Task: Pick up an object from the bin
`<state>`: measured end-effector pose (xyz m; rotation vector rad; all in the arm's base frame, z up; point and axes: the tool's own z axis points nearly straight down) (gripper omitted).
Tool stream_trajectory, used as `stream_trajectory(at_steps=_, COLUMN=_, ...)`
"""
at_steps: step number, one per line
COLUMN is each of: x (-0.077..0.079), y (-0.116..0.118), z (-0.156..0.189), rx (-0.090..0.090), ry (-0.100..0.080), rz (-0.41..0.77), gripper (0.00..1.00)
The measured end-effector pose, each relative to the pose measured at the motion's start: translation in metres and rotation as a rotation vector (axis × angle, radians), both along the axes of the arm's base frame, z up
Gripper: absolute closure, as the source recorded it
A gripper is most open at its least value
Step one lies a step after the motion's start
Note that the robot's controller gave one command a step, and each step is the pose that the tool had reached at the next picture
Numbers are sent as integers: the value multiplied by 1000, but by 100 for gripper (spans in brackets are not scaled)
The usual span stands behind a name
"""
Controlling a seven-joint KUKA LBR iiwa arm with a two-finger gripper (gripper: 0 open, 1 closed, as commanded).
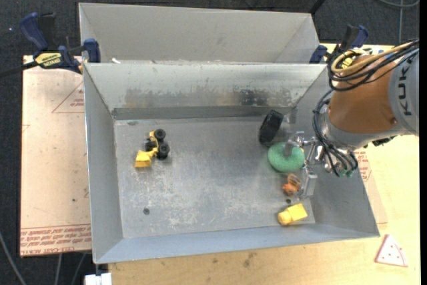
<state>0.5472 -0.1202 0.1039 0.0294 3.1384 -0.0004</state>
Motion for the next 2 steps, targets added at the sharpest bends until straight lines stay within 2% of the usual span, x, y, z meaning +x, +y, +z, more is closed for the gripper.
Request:
stream_trajectory(at_steps=1, x=7, y=6, z=-15, rx=1, ry=0, rz=-31, gripper=0)
stream_trajectory(at_steps=2, x=30, y=15, z=-29, rx=-1, ry=-10, rz=-77, gripper=100)
